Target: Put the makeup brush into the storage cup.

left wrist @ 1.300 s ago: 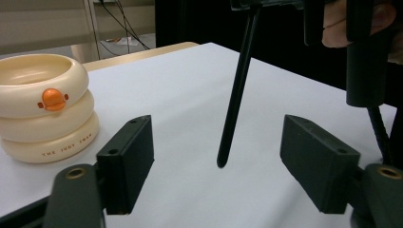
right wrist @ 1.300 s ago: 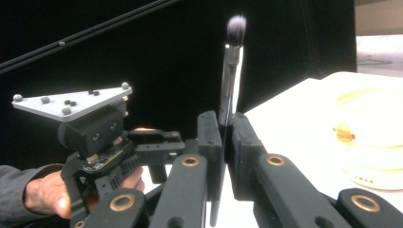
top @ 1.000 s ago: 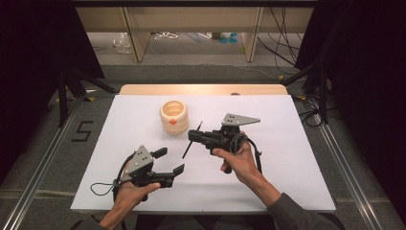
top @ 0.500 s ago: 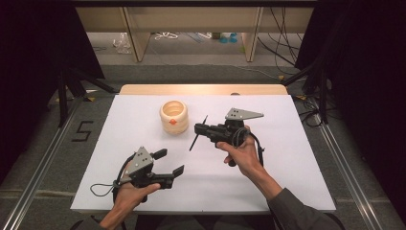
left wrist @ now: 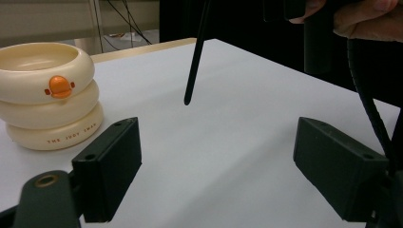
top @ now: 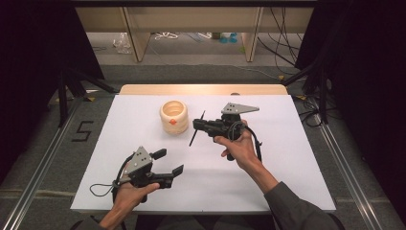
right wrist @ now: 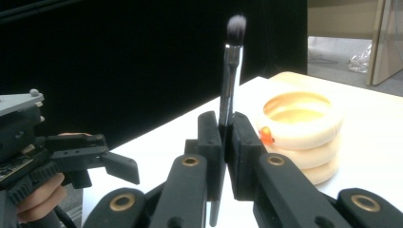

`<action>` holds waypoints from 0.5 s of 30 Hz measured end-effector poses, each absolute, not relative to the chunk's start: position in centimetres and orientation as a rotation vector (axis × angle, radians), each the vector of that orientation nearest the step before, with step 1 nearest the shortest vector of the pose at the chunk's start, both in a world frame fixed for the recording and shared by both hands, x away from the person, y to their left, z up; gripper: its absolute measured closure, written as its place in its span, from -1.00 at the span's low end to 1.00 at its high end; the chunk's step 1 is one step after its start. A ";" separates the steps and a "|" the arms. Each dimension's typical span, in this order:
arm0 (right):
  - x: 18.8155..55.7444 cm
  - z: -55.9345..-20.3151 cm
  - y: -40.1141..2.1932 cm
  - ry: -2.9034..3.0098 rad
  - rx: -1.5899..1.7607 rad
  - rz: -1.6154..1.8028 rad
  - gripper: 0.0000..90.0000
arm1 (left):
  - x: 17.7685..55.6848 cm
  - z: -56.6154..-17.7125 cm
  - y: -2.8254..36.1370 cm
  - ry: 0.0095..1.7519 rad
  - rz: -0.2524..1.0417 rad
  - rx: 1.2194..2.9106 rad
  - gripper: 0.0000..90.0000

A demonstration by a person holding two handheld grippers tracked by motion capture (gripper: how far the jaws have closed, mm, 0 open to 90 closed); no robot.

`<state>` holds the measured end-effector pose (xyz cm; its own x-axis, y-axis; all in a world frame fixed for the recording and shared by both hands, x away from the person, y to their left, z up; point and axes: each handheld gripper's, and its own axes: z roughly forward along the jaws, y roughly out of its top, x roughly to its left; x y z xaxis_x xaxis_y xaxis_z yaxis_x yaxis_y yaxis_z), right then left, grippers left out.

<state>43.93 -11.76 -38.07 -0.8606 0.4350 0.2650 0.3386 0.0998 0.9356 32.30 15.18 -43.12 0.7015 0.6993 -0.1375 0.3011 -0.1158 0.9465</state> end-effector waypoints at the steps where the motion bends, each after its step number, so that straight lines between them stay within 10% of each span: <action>1: 44.1 -38.1 -11.7 2.268 0.796 1.889 0.90 | 32.3 -43.1 15.2 0.809 0.412 1.707 -0.65; 15: 46.2 -37.3 -10.6 2.291 0.833 1.866 0.90 | 32.2 -43.4 15.1 0.827 0.390 1.707 -0.65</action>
